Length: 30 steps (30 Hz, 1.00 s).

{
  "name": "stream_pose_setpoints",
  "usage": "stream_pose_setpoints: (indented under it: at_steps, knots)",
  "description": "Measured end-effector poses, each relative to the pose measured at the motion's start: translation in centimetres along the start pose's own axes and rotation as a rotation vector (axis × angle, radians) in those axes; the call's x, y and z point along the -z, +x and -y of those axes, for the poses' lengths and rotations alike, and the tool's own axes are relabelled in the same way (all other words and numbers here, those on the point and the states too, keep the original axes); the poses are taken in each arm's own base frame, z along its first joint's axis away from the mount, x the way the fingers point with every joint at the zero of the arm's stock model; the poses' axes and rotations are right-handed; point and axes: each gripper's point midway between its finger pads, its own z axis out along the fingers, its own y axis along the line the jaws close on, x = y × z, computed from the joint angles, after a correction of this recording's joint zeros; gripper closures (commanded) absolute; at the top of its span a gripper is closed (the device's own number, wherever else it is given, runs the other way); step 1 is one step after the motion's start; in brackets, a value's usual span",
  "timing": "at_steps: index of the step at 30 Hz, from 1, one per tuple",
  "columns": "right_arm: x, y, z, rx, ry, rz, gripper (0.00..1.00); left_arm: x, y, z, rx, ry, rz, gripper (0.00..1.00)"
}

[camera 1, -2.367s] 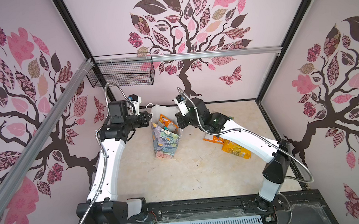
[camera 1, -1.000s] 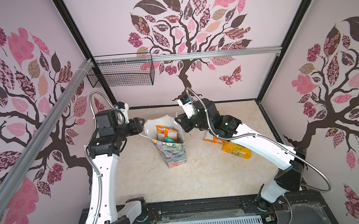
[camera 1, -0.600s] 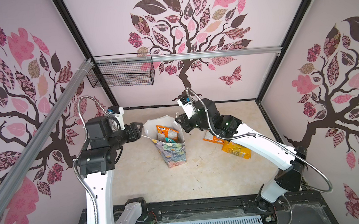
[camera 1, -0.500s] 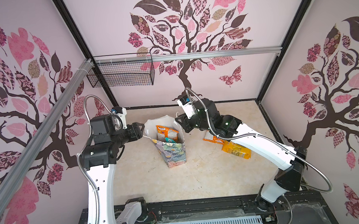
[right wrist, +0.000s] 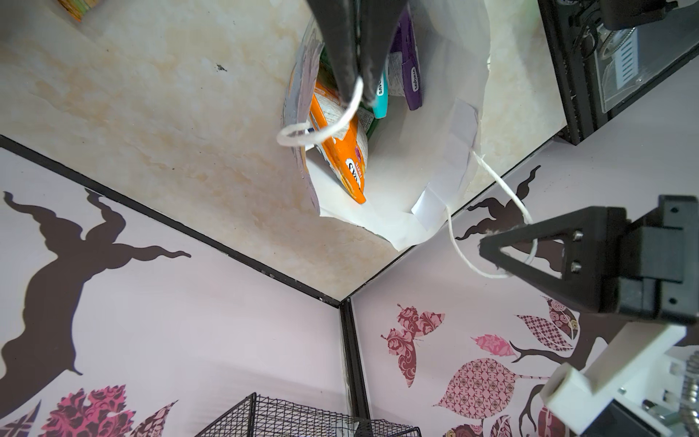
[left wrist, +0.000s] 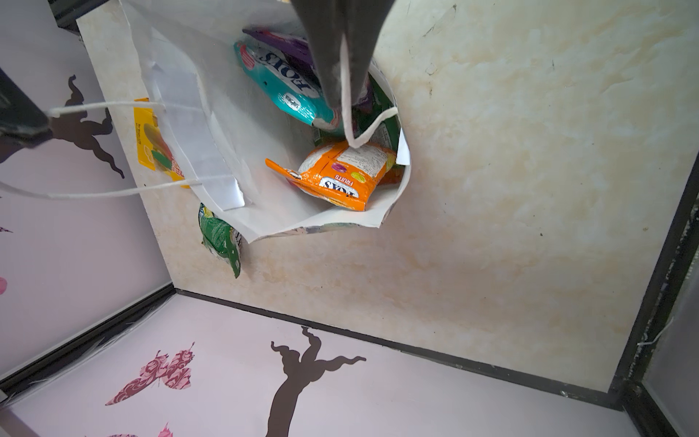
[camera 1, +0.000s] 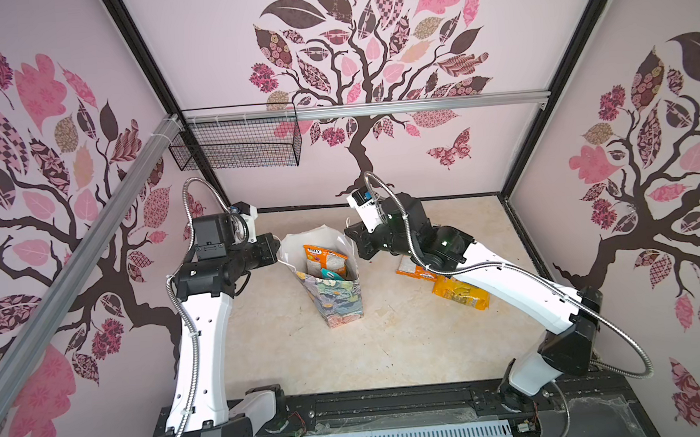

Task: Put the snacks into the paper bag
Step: 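Move the open right gripper over the orange Fox's packet beside the bag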

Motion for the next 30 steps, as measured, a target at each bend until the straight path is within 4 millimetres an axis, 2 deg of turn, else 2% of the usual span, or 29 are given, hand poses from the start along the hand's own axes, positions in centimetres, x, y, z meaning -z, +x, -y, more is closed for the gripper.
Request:
stream_pose_setpoints:
  at_steps: [5,13,14,19,21,25,30]
  knots:
    - [2.1,0.5,0.3,0.000,0.013,0.019,1.00,-0.4,-1.2,1.0,-0.038,0.025,0.045,1.00]
    - [2.1,0.9,-0.2,0.010,0.001,0.024,1.00,-0.9,-2.4,1.2,-0.054,0.038,0.080,1.00]
    - [2.1,0.9,-0.3,0.012,-0.002,0.026,0.97,-1.0,-2.5,1.2,-0.053,0.040,0.078,1.00]
    - [2.1,0.6,-0.6,0.019,-0.005,0.040,0.68,-1.2,-2.8,1.4,-0.055,0.063,0.081,1.00]
    - [2.1,0.5,-0.6,0.027,-0.004,0.043,0.62,-1.2,-2.6,1.6,-0.060,0.075,0.090,1.00]
    - [2.7,0.4,-0.3,0.038,0.013,0.053,0.58,-1.0,-2.4,1.9,-0.067,0.094,0.103,1.00]
    - [6.0,1.8,1.9,0.027,0.107,0.070,0.54,-1.1,-2.2,2.1,-0.068,0.117,0.116,1.00]
